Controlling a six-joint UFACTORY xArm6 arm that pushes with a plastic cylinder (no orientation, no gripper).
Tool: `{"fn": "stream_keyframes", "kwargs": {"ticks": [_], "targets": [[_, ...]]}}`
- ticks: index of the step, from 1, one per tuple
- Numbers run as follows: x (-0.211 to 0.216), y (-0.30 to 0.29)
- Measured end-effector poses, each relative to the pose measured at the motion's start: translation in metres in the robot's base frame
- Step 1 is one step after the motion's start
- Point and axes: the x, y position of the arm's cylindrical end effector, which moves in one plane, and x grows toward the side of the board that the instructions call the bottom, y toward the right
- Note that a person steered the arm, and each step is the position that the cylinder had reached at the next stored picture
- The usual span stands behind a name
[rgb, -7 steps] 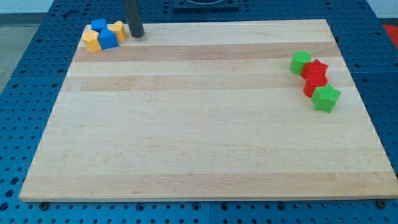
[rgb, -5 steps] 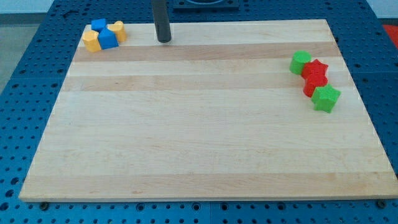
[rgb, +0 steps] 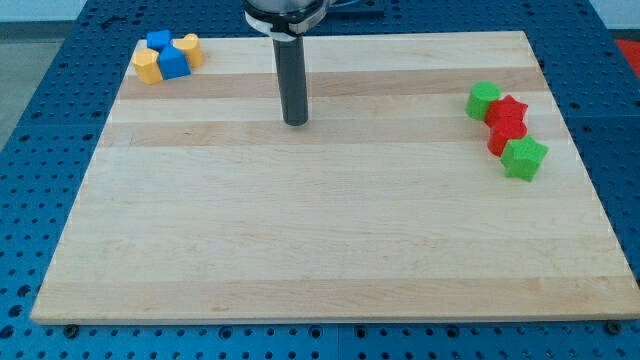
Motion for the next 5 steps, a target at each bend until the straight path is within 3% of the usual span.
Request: {"fn": "stream_keyframes", "kwargs": {"ticks": [2,4,5], "targets": [[-0.051,0.037],[-0.099,0.188],[-0.092,0.284]]}}
